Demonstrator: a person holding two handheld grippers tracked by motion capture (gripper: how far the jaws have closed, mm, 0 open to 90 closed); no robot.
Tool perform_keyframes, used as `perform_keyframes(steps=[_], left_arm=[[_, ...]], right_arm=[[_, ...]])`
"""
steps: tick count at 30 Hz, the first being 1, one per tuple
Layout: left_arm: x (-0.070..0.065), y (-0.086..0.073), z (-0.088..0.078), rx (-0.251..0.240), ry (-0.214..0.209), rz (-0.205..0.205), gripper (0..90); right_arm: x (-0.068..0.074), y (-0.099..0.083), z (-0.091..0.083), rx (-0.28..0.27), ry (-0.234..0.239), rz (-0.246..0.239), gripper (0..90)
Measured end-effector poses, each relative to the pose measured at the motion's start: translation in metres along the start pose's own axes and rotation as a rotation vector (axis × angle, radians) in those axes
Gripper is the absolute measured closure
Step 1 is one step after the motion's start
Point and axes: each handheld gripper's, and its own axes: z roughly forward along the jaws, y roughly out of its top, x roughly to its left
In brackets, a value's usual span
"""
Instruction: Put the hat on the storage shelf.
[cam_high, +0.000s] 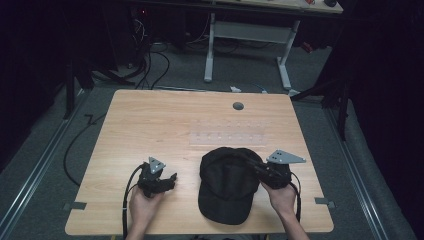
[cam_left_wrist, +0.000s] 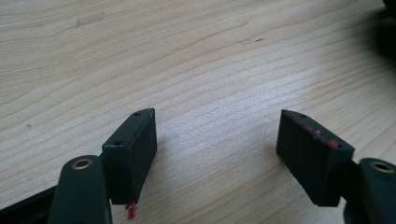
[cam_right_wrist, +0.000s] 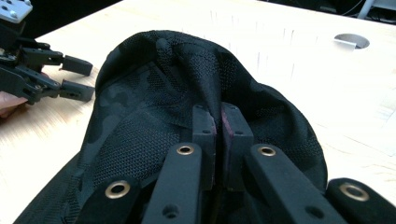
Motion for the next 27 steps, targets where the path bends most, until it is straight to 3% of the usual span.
perform_keyframes(steps=[13, 16, 20, 23, 27], left_arm=[[-0.002, -0.001, 0.002, 0.032, -0.028, 0.011, 18.9], [-0.003, 0.003, 0.002, 0.056, -0.043, -0.022, 19.0], [-0.003, 0.011, -0.001, 0.091, -0.102, -0.120, 22.5], [-0.006, 0.013, -0.004, 0.099, -0.137, -0.131, 22.3], [-0.018, 0.022, -0.016, 0.116, -0.246, -0.167, 22.4]], right_arm=[[-0.005, 0.016, -0.012, -0.050, 0.041, -0.007, 86.4], [-0.007, 0.020, -0.016, -0.063, 0.050, -0.008, 86.4], [-0.008, 0.025, -0.019, -0.073, 0.048, -0.023, 86.5], [-0.008, 0.027, -0.020, -0.077, 0.048, -0.033, 86.4], [-0.009, 0.030, -0.020, -0.086, 0.054, -0.040, 86.4]])
